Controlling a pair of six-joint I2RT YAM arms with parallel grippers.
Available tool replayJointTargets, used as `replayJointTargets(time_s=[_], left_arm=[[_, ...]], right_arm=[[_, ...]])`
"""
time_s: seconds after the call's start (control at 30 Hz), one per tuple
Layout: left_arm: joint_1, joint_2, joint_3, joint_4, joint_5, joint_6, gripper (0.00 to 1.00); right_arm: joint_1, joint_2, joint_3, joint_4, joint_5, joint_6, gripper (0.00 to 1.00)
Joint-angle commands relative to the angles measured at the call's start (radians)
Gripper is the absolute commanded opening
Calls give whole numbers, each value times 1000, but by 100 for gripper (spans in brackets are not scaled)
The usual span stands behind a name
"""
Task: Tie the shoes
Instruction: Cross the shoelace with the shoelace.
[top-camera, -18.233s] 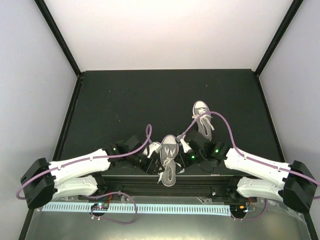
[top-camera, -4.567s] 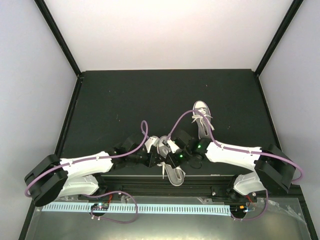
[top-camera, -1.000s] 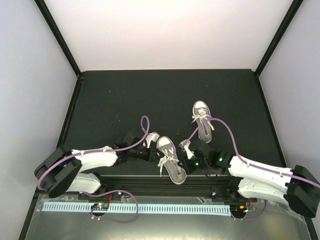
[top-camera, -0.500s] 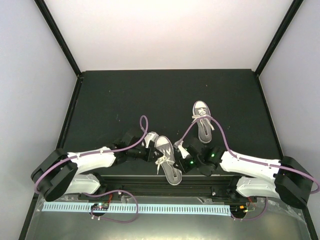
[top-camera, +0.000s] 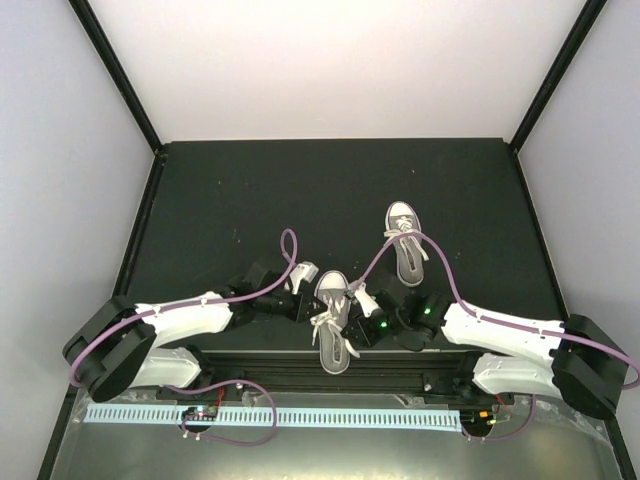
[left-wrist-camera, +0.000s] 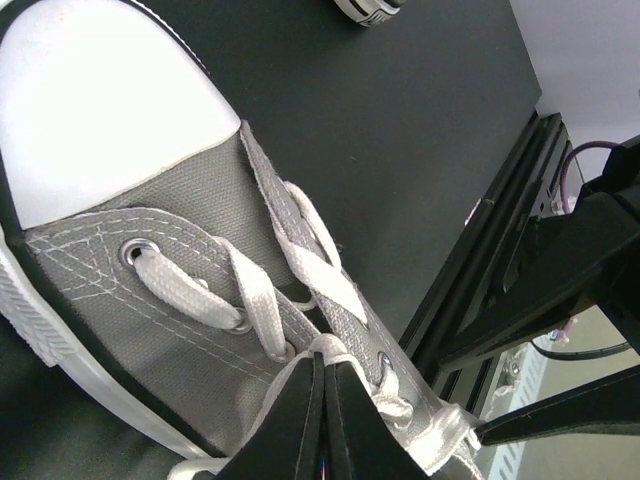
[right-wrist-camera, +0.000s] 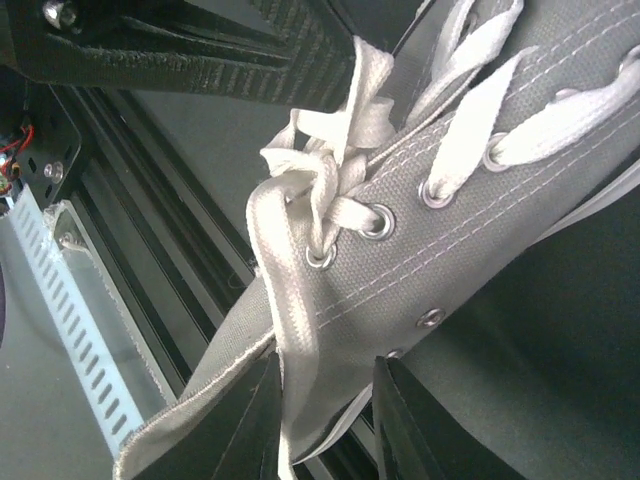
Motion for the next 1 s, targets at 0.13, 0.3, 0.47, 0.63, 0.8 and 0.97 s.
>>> replayJointTargets(time_s=[0.13,0.3,0.47,0.63,0.8,0.97], left_arm=[[8,3,34,-3,10,17,2],[8,3,35,-3,12,17,2],[8,0,37,-7,12,20,3],[7,-20,38,-34,2,46,2],[8,-57,28,-55,4,64,2],[8,-119,10,-71,7,79,2]], right_arm=[[4,9,-4,49,-32,-10,25],[4,45,-14,79,-74,-14,25],[4,36,-23,78,-65,-13,8],[4,-15,63,-53,6,-42,6],[4,19,145,-79,19,-58,3],[11,101,184,-27,-3,-54,2]])
